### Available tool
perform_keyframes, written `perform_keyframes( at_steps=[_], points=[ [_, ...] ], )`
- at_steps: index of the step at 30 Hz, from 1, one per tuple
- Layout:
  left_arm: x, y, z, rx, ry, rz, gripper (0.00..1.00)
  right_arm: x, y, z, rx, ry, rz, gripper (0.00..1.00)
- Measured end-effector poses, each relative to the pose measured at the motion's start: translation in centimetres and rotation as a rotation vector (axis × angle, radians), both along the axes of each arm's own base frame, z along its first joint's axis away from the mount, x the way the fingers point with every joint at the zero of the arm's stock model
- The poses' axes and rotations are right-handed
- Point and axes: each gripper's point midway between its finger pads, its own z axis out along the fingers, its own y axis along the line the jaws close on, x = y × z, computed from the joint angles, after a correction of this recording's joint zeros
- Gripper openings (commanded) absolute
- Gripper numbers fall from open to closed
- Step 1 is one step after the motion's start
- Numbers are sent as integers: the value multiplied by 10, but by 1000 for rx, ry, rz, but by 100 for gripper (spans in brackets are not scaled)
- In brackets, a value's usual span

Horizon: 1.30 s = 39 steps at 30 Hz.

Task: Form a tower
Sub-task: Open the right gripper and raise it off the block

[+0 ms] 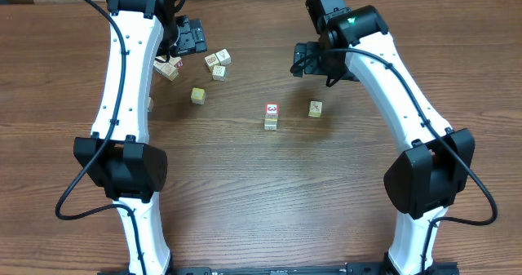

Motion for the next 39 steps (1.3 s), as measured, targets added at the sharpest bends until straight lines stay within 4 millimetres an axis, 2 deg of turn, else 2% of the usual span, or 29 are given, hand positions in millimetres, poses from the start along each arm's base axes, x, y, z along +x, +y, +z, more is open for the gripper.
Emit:
perform_keyframes(
  at_steps=[9, 14, 21, 39],
  points=[
    [0, 0, 0, 0, 0, 0, 99, 3, -24, -2, 35, 30, -43, 100],
    [0, 0, 0, 0, 0, 0, 100, 2, -22, -6, 74, 54, -25, 100],
    [0, 0, 0, 0, 0, 0, 100, 2, -18, -24, 82, 100, -9, 100],
    [0, 0, 0, 0, 0, 0, 100, -10, -20, -31, 68, 153, -8, 98]
  ],
)
